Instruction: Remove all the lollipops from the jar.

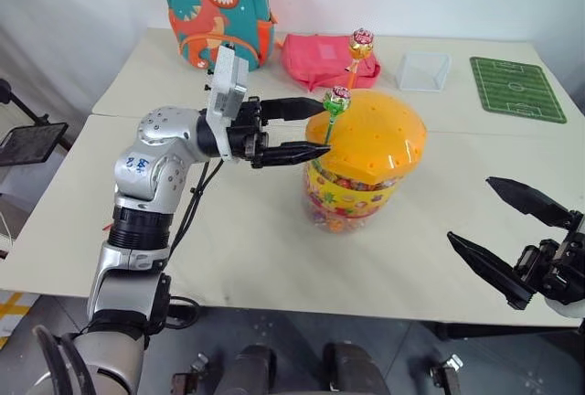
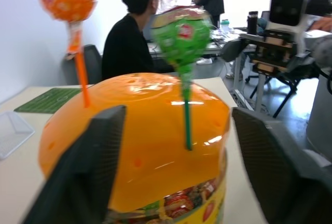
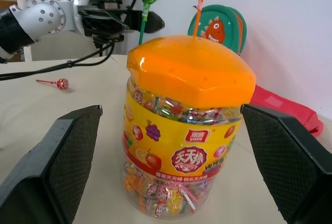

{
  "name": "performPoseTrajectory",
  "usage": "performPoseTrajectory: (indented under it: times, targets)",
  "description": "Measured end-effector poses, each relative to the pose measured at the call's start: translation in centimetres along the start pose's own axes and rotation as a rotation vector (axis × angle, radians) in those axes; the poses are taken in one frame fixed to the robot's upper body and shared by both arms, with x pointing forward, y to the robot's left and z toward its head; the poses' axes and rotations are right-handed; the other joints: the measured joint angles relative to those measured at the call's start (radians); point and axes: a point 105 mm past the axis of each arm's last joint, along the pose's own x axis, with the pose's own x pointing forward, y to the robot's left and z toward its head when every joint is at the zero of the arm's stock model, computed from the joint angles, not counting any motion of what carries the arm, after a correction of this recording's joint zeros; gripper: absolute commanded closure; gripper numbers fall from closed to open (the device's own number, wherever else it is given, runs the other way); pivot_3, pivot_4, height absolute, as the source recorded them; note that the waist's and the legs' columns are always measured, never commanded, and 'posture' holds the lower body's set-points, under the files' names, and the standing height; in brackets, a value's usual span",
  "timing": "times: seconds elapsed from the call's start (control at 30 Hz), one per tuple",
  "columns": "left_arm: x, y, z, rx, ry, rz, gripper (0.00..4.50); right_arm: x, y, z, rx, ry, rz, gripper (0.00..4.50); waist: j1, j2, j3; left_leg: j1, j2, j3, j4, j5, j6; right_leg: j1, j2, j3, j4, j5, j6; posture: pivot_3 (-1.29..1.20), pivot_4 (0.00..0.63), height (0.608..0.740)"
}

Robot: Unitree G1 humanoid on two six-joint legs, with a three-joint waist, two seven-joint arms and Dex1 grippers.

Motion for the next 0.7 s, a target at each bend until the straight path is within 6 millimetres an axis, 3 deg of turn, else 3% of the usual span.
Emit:
performPoseTrajectory:
  times: [0.23, 0.4, 0.57, 0.63, 0.7]
  targets:
    - [0.6, -0.3, -0.2, -0.017, -0.005, -0.027, 4.35, -0.1, 0.3, 0.0, 0.000, 0.001, -0.013, 0.00, -0.002, 0.000, 0.000, 0.000, 0.000, 0.000, -0.001, 0.000, 0.000, 0.000, 0.000, 0.000, 0.000, 0.000, 0.000, 0.00, 0.150, 0.740]
    - [0.8, 0.3, 1.7, -0.109, -0.151, -0.021, 4.46, -0.2, 0.2, 0.0, -0.001, 0.003, -0.023, 0.00, -0.001, 0.000, 0.000, 0.000, 0.000, 0.000, 0.000, 0.000, 0.000, 0.000, 0.000, 0.000, 0.000, 0.000, 0.000, 0.00, 0.150, 0.740]
    - [-1.5, 3.8, 6.5, -0.203, -0.368, 0.146, 4.46, 0.2, 0.3, -0.1, 0.003, -0.011, -0.009, 0.00, -0.002, 0.000, 0.000, 0.000, 0.000, -0.001, 0.000, 0.000, 0.000, 0.000, 0.000, 0.000, 0.000, 0.000, 0.000, 0.00, 0.150, 0.740]
    - [-3.3, 5.7, 6.4, -0.231, -0.306, 0.297, 4.46, 0.5, 0.4, -0.1, 0.007, -0.024, 0.011, 0.00, -0.008, 0.000, 0.000, 0.001, 0.000, 0.000, -0.001, 0.000, 0.000, -0.001, 0.001, 0.000, 0.000, 0.000, 0.000, 0.00, 0.150, 0.740]
    - [-7.1, 7.3, 3.3, -0.213, 0.038, 0.522, 4.46, 0.9, 0.4, -0.1, 0.006, -0.033, 0.031, 0.00, -0.024, 0.001, 0.000, 0.003, 0.000, 0.000, -0.005, 0.001, -0.001, -0.002, 0.003, 0.001, 0.001, 0.000, 0.000, 0.00, 0.150, 0.740]
